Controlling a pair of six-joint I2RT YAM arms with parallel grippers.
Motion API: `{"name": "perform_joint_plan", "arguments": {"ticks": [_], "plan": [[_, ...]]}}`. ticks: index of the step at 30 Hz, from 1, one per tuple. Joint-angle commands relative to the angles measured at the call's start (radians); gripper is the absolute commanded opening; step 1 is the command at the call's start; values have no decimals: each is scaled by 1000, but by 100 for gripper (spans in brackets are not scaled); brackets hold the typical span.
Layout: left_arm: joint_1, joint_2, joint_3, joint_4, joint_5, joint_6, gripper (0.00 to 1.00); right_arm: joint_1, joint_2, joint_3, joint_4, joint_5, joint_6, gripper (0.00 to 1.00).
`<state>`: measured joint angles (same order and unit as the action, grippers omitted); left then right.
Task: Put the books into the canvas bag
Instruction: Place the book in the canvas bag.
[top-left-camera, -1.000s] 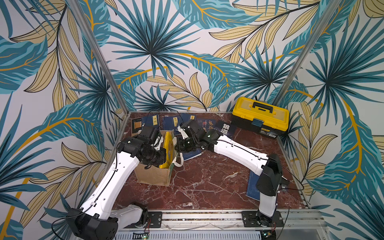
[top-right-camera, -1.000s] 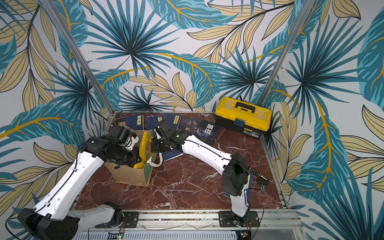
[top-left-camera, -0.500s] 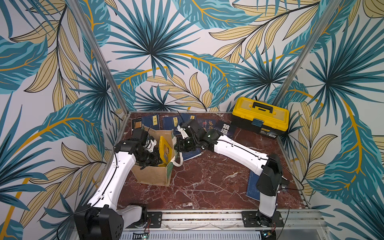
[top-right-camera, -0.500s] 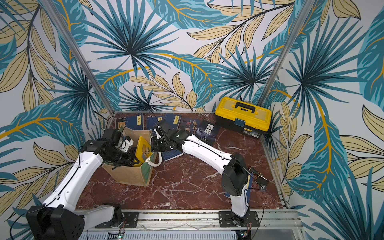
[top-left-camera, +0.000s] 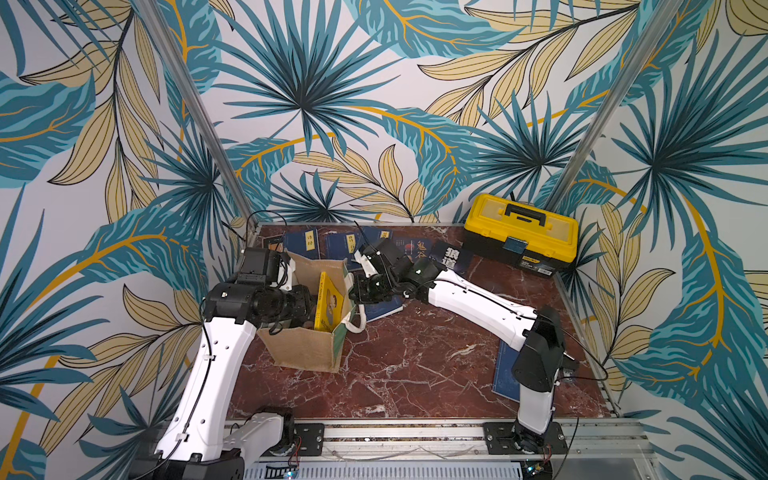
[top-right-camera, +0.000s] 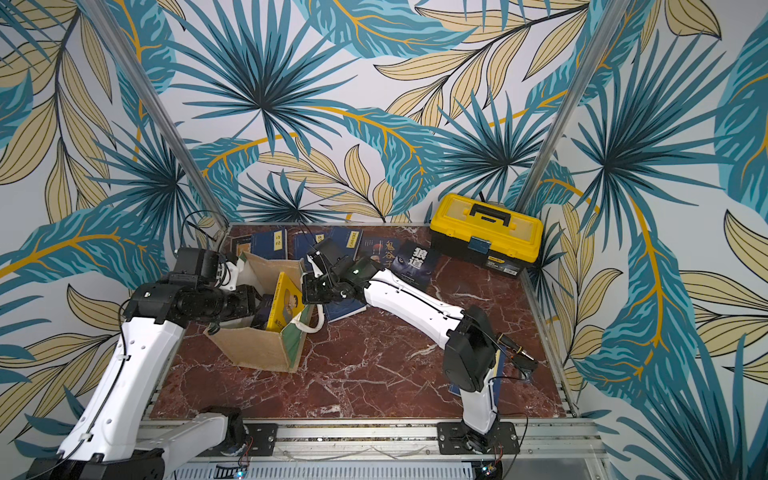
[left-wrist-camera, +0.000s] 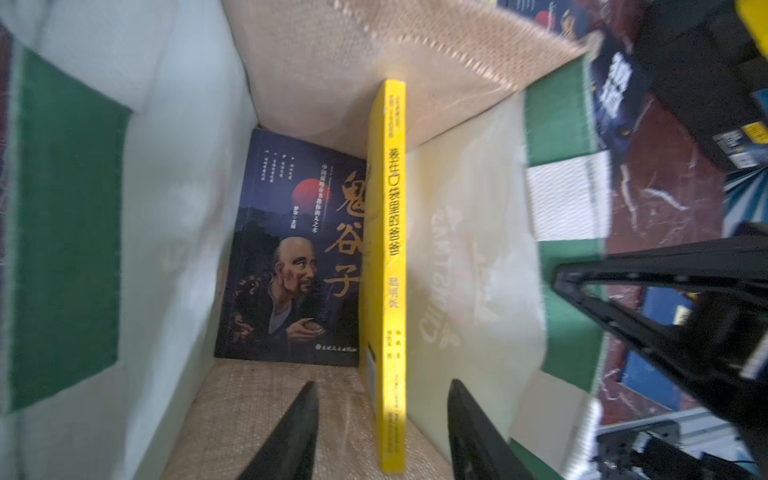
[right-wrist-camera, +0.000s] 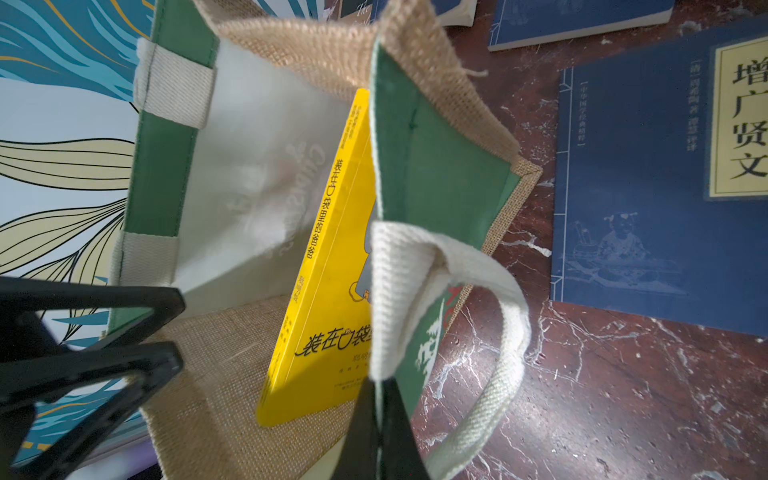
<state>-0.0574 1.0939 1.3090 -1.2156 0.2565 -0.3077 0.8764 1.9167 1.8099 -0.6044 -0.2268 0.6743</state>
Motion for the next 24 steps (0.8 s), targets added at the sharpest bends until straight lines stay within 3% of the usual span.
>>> {"name": "perform_joint_plan", "arguments": {"ticks": [1, 7, 12, 15, 24], "plan": [[-24, 28, 47, -7, 108, -50, 39, -7, -32, 5, -6, -6, -27, 0], [-231, 112, -2, 91, 147, -152, 32, -7, -39, -20, 32, -10, -9, 0], [-243, 138, -128, 211, 126, -204, 33, -7, -41, -24, 19, 6, -12, 0], [-204, 174, -163, 220, 92, -210, 36, -8, -46, -42, 19, 12, -11, 0], [80, 212, -268, 222, -47, -235, 37, -8, -36, -48, 31, 6, 0, 0]]}}
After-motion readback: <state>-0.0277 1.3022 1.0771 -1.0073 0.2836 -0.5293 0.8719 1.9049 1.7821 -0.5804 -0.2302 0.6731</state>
